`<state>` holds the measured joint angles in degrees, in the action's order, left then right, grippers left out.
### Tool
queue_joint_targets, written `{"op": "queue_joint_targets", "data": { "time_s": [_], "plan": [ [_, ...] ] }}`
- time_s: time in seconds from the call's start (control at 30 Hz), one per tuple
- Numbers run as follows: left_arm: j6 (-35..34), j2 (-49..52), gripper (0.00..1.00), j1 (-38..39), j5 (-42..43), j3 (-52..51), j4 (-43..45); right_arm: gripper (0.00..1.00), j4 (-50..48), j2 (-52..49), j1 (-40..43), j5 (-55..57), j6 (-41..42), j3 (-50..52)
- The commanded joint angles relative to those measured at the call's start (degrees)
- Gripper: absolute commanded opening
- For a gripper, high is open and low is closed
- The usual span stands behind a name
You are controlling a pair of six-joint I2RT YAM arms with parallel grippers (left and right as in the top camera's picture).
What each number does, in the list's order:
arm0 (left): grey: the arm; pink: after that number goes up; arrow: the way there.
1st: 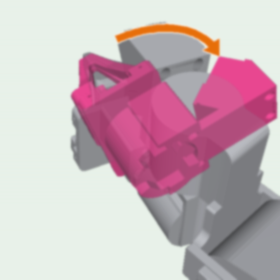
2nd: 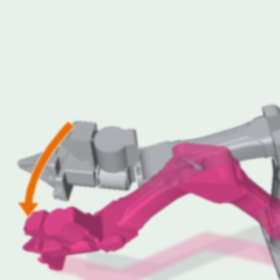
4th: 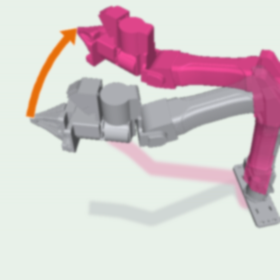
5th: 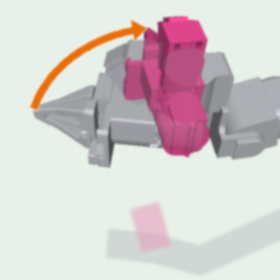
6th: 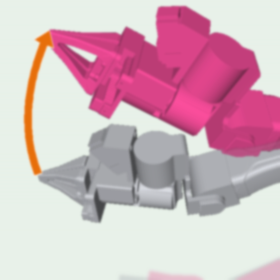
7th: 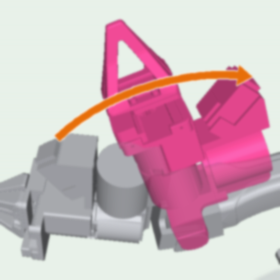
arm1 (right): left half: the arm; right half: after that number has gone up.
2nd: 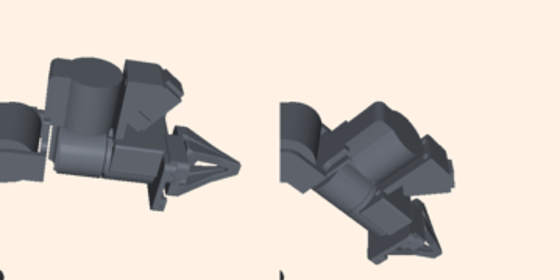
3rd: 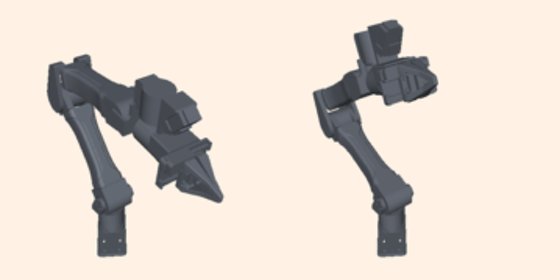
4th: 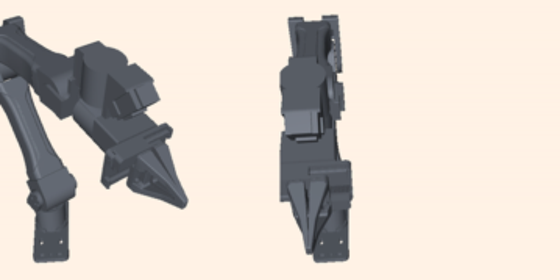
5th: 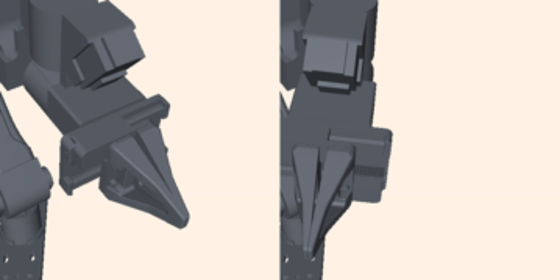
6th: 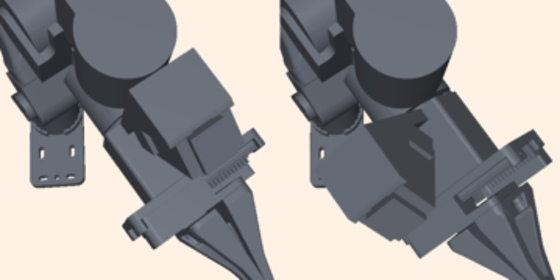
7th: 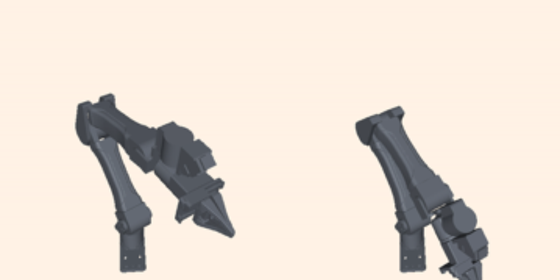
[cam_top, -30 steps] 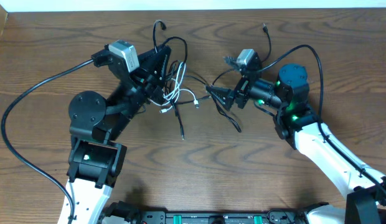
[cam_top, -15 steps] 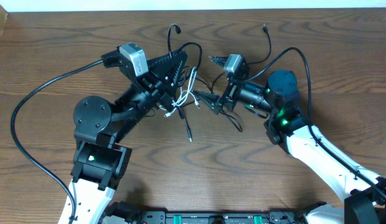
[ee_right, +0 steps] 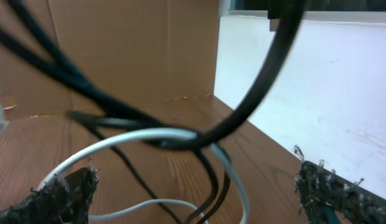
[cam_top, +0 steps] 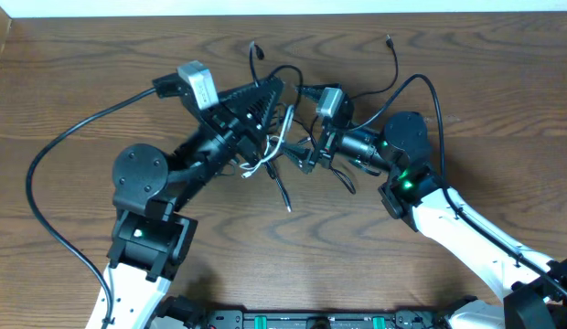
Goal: Untangle cables
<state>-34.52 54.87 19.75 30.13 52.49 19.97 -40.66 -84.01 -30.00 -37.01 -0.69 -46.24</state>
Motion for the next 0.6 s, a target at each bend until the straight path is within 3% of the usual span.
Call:
{"op": "queue_joint_targets", "data": {
  "time_s": [0.0, 0.17, 0.27, 0.4, 0.43, 0.57],
  "plan": [
    [-1.6, -0.22, 0.08, 2.21, 0.96, 2.08, 1.16, 0.98, -0.35, -0.39, -0.48, 2.21, -0.7, 0.26],
    [-1.62, -0.22, 0.07, 3.87, 0.96, 2.08, 2.27, 0.81, -0.96, -0.39, -0.48, 2.19, -0.7, 0.26],
    [-1.62, -0.22, 0.07, 3.85, 0.96, 2.08, 2.27, 0.56, -1.36, -0.39, -0.48, 2.19, -0.7, 0.26],
    [-1.55, -0.22, 0.07, 3.82, 0.7, 2.08, 2.25, 0.07, -2.01, -0.39, -0.48, 2.27, -0.68, 0.26],
    [-1.2, -0.22, 0.07, 3.74, 0.24, 2.08, 2.25, 0.02, -2.01, -0.39, -0.46, 2.49, -0.66, 0.26],
    [3.1, -0.26, 0.07, 3.63, -4.22, 2.08, 2.21, 0.01, -0.72, -0.39, 0.15, 4.09, -0.04, 0.26]
  ]
}}
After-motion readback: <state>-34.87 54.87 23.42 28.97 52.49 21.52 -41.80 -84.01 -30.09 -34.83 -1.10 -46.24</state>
